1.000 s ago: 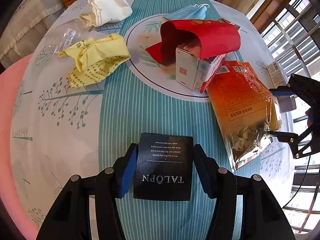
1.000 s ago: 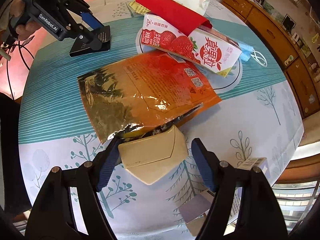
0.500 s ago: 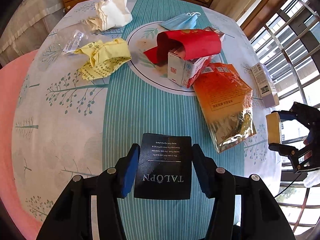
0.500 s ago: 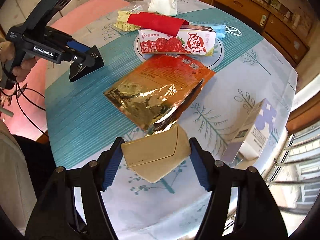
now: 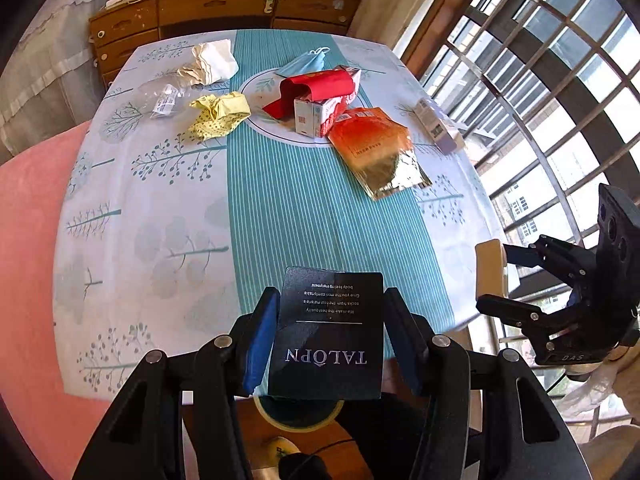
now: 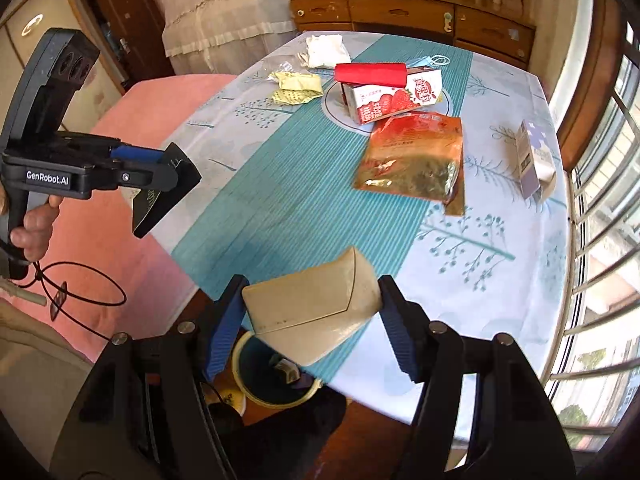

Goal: Collect trash
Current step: 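Carry the card and cream paper in both tools over the blue bin, then open both tools to drop the card and cream paper into the bin, then move both open tools back toward the table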

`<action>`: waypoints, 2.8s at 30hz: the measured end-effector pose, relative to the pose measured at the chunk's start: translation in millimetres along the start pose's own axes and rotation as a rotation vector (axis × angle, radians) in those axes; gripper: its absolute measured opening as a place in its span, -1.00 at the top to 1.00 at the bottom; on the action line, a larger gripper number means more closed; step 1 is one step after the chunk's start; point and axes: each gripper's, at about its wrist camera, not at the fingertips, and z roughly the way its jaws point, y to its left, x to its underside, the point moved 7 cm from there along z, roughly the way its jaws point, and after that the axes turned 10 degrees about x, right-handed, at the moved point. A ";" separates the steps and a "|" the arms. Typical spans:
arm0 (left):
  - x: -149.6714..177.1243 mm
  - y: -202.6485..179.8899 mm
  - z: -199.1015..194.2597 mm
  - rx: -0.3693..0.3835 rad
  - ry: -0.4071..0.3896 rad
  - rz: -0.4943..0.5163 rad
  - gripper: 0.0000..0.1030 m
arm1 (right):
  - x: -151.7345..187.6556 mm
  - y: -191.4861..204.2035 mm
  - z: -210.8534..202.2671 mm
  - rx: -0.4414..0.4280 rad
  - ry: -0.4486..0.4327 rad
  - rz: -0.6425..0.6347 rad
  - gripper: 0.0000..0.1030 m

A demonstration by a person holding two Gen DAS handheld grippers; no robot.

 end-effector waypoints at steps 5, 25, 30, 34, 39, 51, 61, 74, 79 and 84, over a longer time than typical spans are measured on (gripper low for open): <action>62.2 0.9 -36.2 0.038 0.012 0.056 -0.02 | 42.5 57.2 -23.1 0.029 -0.010 0.150 -0.22; 236.0 20.9 26.9 0.080 0.184 0.017 -0.07 | 206.0 157.7 41.6 0.009 0.193 0.398 -0.22; 267.0 45.8 97.4 0.078 0.206 -0.002 -0.08 | 247.0 151.4 105.2 0.006 0.225 0.402 -0.22; 284.4 69.6 149.0 0.068 0.200 -0.021 -0.13 | 277.0 145.7 157.2 0.005 0.238 0.410 -0.23; 301.4 95.4 195.1 0.053 0.219 -0.013 -0.71 | 300.6 137.8 206.6 0.008 0.225 0.415 -0.37; 301.9 115.8 199.8 -0.035 0.131 -0.039 -0.83 | 307.6 128.4 222.6 0.038 0.218 0.382 -0.44; 270.8 84.2 96.9 -0.082 0.039 -0.027 -0.83 | 256.3 131.2 133.1 0.069 0.154 0.400 -0.44; 213.3 9.4 -76.3 -0.021 -0.133 0.033 -0.83 | 167.5 148.6 -31.4 0.154 0.045 0.382 -0.44; 170.3 -21.8 -138.6 0.000 -0.224 0.100 -0.83 | 130.2 143.5 -96.3 0.200 -0.057 0.392 -0.44; 127.0 -49.0 -182.6 0.025 -0.289 0.161 -0.83 | 95.6 137.6 -146.7 0.247 -0.149 0.389 -0.44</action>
